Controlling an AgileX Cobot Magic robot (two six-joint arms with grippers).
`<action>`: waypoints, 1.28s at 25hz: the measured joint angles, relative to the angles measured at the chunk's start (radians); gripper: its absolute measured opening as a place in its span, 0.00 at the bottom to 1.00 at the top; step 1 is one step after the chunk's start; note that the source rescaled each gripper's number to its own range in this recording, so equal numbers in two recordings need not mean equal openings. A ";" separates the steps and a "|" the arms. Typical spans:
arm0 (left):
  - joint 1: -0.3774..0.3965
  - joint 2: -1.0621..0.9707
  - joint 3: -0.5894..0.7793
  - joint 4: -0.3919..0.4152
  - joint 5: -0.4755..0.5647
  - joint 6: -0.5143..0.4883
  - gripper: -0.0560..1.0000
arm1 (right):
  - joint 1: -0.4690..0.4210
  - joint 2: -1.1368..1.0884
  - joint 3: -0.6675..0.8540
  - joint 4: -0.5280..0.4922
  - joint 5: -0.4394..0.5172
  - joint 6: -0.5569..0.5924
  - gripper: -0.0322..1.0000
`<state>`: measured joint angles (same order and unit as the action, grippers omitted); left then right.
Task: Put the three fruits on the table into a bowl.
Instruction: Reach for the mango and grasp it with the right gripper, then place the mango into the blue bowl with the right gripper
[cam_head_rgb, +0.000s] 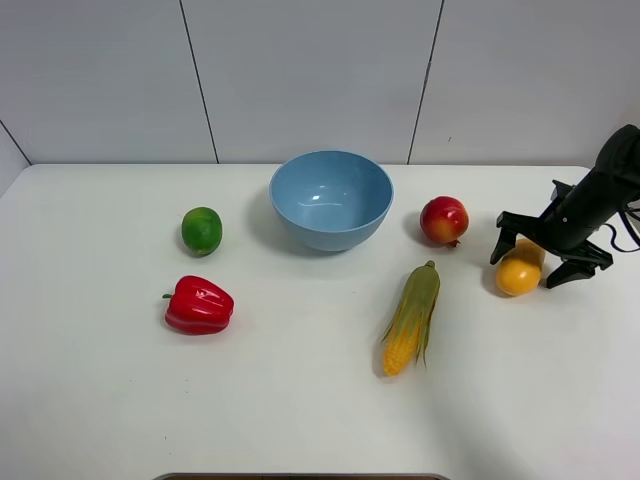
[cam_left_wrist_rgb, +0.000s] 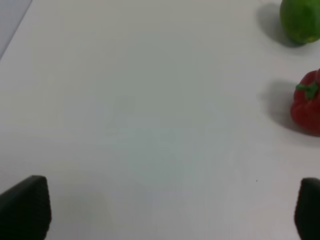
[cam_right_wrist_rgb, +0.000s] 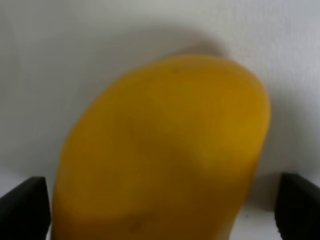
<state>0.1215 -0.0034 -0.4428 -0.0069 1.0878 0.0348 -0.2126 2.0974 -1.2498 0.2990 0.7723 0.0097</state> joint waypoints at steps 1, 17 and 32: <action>0.000 0.000 0.000 0.000 0.000 0.000 1.00 | 0.000 0.001 -0.001 0.000 -0.001 0.000 0.93; 0.000 0.000 0.000 0.000 0.000 0.000 1.00 | -0.001 0.020 -0.010 0.024 -0.013 0.000 0.34; 0.000 0.000 0.000 0.000 0.000 0.000 1.00 | -0.001 0.022 -0.010 0.033 -0.020 0.000 0.04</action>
<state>0.1215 -0.0034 -0.4428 -0.0069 1.0878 0.0348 -0.2136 2.1195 -1.2594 0.3316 0.7527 0.0097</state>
